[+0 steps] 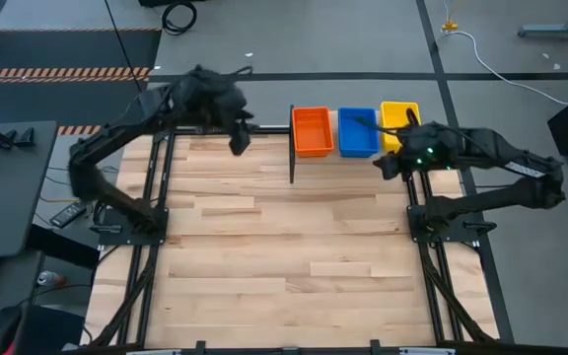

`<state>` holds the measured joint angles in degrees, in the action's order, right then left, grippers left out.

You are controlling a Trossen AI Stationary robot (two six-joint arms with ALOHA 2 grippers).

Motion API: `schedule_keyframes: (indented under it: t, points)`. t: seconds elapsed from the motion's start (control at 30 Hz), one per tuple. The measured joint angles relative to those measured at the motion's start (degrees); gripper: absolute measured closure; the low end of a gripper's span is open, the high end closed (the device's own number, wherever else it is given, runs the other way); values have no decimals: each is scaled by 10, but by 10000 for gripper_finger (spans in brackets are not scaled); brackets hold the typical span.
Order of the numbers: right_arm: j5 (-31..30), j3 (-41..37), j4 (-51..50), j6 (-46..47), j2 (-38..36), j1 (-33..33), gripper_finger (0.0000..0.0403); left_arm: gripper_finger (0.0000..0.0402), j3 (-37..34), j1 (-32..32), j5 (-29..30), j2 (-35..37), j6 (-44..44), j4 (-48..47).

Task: Stack baskets on shelf by color
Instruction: Return to Home Position

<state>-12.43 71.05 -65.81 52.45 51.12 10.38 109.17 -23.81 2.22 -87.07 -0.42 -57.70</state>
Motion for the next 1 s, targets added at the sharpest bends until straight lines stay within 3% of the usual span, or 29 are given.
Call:
schedule_keyframes:
  t: [0.13, 0.23, 0.37, 0.53, 0.7, 0.9, 1.0]
  points:
    - [17, -82, 77, -2, -69, -18, 323, 230, -193, 3, -26, 99, -37, 113]
    - [26, -122, 63, -47, -103, -21, 352, 230, -310, 3, -55, 173, -78, 208]
    - [63, -157, 54, -55, -126, -21, 380, 230, -397, 6, -62, 240, -129, 282]
    - [43, -195, 100, -49, -165, -21, 397, 236, -465, 11, -62, 298, -150, 334]
    - [36, -248, 215, -62, -252, -21, 396, 284, -544, 34, -65, 364, -210, 394]
    - [28, -323, 234, -26, -378, -21, 396, 383, -668, 75, -30, 454, -293, 466]
    - [12, -361, 244, 10, -447, -21, 394, 393, -730, 93, -10, 500, -340, 518]
